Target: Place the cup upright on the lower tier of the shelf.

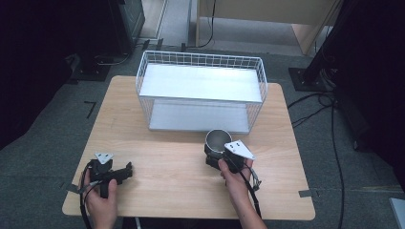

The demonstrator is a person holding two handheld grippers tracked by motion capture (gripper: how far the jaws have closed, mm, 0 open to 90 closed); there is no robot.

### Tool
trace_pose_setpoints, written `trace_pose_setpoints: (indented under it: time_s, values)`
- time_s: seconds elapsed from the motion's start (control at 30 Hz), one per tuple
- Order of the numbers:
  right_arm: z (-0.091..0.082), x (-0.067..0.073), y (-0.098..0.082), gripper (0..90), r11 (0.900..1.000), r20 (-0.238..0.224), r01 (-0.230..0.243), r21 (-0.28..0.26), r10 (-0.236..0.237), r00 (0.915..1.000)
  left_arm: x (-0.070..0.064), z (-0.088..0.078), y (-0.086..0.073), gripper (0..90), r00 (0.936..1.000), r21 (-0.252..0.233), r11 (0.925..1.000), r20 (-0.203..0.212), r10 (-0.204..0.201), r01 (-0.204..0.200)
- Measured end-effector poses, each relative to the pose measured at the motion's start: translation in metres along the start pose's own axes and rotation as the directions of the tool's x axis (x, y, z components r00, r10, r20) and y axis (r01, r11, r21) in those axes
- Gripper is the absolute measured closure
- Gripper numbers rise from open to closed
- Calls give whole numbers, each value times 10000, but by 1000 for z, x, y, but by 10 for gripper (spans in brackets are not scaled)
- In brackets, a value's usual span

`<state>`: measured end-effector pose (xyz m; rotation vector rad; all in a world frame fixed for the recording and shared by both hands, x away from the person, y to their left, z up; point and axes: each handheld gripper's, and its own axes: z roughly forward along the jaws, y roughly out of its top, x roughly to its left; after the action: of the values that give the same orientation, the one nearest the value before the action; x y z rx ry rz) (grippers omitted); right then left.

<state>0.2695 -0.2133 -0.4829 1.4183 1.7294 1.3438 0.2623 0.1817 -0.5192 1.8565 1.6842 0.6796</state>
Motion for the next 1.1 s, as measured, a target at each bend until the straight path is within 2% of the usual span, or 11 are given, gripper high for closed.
trace_pose_setpoints:
  time_s: [0.2, 0.57, 1.1]
  values:
    - [-6, 1, 11, 133, 9994, 76, 28, -343, -25, 10000, 0, 0, 0, 0, 10000, -2, 10000, 0, -4, 4]
    - [-15, 9, 39, 134, 9935, 124, 475, -1031, -464, 9988, 0, 0, 0, 0, 10000, 13, 10000, 0, 12, -12]
    - [-25, 20, 90, 134, 9754, 261, 969, -1981, -936, 9953, 0, 0, 0, 0, 10000, 3, 10000, 2, -15, 15]
